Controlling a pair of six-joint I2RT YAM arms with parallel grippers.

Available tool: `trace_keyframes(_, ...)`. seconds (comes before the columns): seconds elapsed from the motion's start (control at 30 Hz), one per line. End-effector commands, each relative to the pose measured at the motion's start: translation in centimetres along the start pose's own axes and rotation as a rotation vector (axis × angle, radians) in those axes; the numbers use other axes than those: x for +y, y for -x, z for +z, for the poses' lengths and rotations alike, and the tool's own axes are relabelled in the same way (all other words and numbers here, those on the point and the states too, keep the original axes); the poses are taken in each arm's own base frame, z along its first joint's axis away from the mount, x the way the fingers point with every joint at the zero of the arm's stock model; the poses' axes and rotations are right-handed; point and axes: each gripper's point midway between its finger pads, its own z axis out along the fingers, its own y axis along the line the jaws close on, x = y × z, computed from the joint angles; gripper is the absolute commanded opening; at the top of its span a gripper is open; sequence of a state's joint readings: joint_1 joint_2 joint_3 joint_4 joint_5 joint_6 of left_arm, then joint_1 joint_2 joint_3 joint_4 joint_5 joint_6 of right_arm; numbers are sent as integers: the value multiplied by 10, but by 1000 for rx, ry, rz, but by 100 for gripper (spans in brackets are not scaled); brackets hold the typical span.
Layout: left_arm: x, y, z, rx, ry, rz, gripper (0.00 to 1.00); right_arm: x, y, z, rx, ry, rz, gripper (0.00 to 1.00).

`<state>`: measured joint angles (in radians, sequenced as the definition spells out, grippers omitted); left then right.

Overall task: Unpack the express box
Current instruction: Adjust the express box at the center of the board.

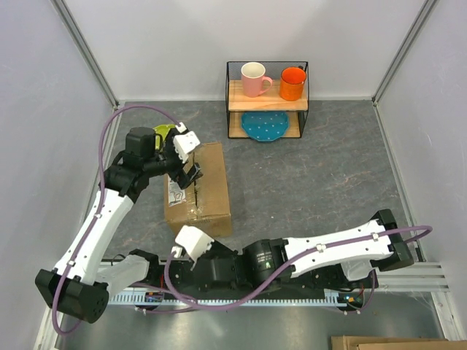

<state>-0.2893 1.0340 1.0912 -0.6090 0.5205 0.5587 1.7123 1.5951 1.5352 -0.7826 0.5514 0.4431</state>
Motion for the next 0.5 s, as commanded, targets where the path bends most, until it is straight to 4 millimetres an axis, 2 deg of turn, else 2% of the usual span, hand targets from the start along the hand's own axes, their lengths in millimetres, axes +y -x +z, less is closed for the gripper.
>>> trace_keyframes(0.0, 4, -31, 5, 118, 29, -11, 94, -34, 1, -10, 9, -233, -288, 0)
trace_keyframes(0.1, 5, -36, 5, 149, 39, -6, 84, -38, -6, -3, 67, -296, -420, 0)
trace_keyframes(0.2, 4, -40, 3, 179, 46, -1, 77, -44, -5, 0, 99, -363, -523, 0)
trace_keyframes(0.4, -3, -31, -4, 178, 47, 30, 75, -57, 10, -7, 91, -444, -579, 0)
trace_keyframes(0.47, -7, -25, -4, 172, 29, 36, 65, -59, 9, -8, 94, -437, -557, 0)
